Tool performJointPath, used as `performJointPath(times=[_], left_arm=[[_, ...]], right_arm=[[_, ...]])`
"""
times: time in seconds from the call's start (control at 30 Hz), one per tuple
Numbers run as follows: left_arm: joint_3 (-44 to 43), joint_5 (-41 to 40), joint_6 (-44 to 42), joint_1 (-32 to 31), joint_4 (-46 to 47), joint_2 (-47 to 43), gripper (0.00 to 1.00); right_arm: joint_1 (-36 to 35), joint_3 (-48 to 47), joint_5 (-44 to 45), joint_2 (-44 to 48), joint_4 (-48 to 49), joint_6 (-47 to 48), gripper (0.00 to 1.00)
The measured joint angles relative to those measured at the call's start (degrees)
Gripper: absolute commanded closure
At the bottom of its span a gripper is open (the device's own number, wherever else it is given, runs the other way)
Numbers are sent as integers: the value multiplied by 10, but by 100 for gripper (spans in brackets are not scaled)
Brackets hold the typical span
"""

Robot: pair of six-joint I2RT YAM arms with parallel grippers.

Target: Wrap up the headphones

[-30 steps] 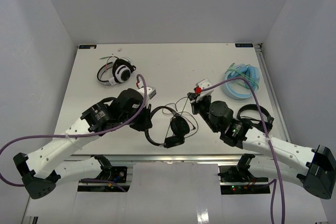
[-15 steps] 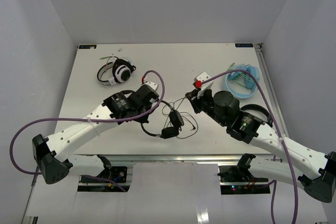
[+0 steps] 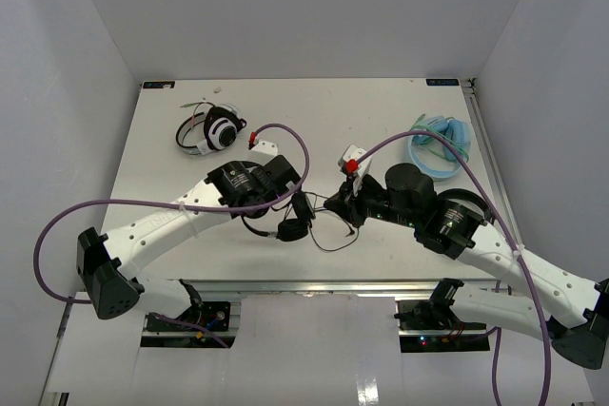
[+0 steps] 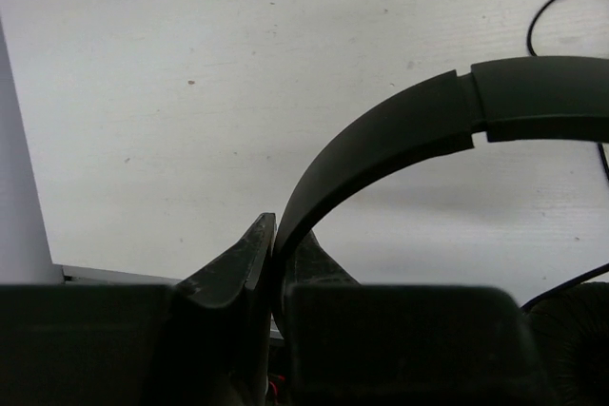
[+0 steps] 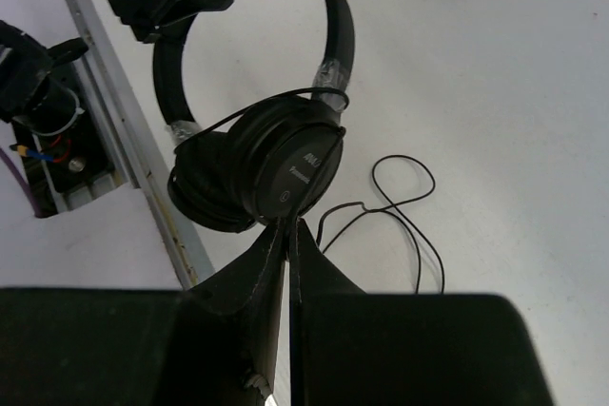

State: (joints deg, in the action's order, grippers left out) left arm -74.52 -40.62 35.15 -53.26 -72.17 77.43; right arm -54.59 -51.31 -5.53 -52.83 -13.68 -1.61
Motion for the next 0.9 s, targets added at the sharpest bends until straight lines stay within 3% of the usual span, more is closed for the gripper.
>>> performJointPath(times=[0.37, 0.9], left_arm=[[-5, -63, 67, -17, -23, 16, 100], [72, -41, 37, -17, 88, -71, 100]], right_arm=[[3, 0, -75, -27, 31, -23, 92], [3, -28, -121, -89, 142, -61, 92]])
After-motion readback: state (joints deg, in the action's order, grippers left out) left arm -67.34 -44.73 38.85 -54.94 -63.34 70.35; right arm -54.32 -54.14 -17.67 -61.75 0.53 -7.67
